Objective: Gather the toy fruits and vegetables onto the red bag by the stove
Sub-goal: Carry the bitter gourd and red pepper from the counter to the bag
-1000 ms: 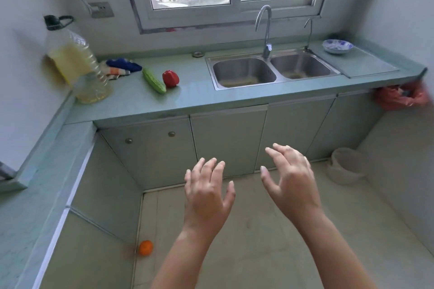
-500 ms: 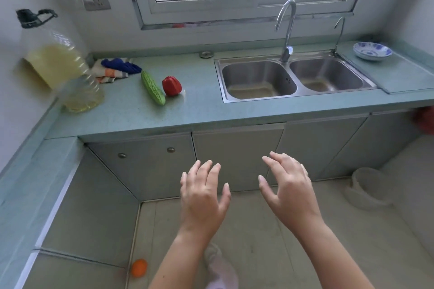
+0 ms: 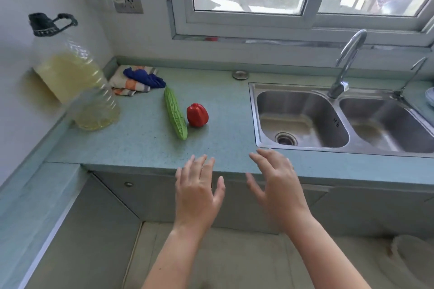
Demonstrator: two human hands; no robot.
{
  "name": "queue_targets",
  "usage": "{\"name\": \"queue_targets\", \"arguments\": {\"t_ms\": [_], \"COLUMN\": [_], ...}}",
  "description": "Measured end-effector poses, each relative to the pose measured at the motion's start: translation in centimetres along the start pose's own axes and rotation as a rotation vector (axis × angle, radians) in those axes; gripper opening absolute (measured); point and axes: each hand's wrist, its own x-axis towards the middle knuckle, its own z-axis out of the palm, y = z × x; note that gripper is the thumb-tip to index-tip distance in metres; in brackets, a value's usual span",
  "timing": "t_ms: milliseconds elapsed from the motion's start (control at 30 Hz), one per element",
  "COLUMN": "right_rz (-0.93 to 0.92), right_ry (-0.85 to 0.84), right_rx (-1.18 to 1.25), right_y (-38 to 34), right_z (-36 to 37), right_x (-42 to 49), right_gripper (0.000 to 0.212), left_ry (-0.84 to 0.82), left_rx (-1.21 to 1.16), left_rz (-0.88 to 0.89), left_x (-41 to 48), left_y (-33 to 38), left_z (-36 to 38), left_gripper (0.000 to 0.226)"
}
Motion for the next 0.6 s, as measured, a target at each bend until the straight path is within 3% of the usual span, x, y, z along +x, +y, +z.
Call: {"name": "queue_targets", "arguments": {"t_ms": [600], "right_rz": [-0.124], "right_ry": [-0.215], "right_rx": [0.126], "right_y": [1.8], "right_z": [11.0], "right_x": [14.3], "right_gripper": [0.042], "left_ry": [-0.084], "left_rx": [0.076], "left_rz": [-0.239], "left_x": [10.5], "left_y": [-7.2], "left_z": [4.5], "left_gripper": [0.049]}}
